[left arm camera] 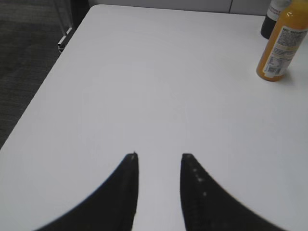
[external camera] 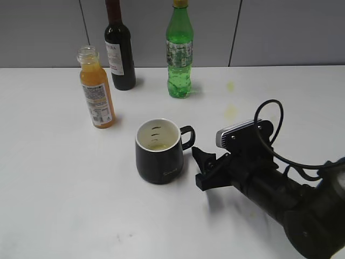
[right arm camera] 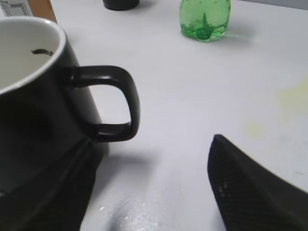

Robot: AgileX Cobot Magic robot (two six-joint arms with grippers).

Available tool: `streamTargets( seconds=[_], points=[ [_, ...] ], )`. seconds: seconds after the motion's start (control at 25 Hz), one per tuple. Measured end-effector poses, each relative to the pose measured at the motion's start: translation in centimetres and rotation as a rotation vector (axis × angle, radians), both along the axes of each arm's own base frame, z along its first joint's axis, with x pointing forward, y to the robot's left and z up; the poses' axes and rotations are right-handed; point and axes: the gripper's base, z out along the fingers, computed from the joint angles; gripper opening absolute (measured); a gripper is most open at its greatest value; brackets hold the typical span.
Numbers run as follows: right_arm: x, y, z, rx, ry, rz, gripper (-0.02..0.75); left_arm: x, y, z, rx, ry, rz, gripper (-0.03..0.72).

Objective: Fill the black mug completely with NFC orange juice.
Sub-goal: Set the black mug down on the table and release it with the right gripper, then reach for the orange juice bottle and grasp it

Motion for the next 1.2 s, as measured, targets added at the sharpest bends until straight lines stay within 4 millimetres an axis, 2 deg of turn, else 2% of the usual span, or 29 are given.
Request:
streamTargets(
  seconds=[0.2,0.36,0.6,0.96,1.2],
  points=[
    [-1.8,-1.5,1.7,0.001,-0.002,0.001,0.554,0.0,0.0,0.0,0.000,0.000,0.000,0.237],
    [-3.3,-2.7,3.9,0.028,-0.034,0.001,0.554,0.0,0.0,0.0,0.000,0.000,0.000,0.237],
    [-3.8,-3.0,7.9,0.113,-0.136,0.005,0.554,0.0,0.0,0.0,0.000,0.000,0.000,0.237],
    [-5.1,-3.9,8.2,-0.042,0.119,0.006,0.554,0.0,0.0,0.0,0.000,0.000,0.000,0.237],
    [-5.8,-3.8,9.3,-0.125,0.299,0.054,0.554,0.0,0.0,0.0,0.000,0.000,0.000,0.237]
  ],
)
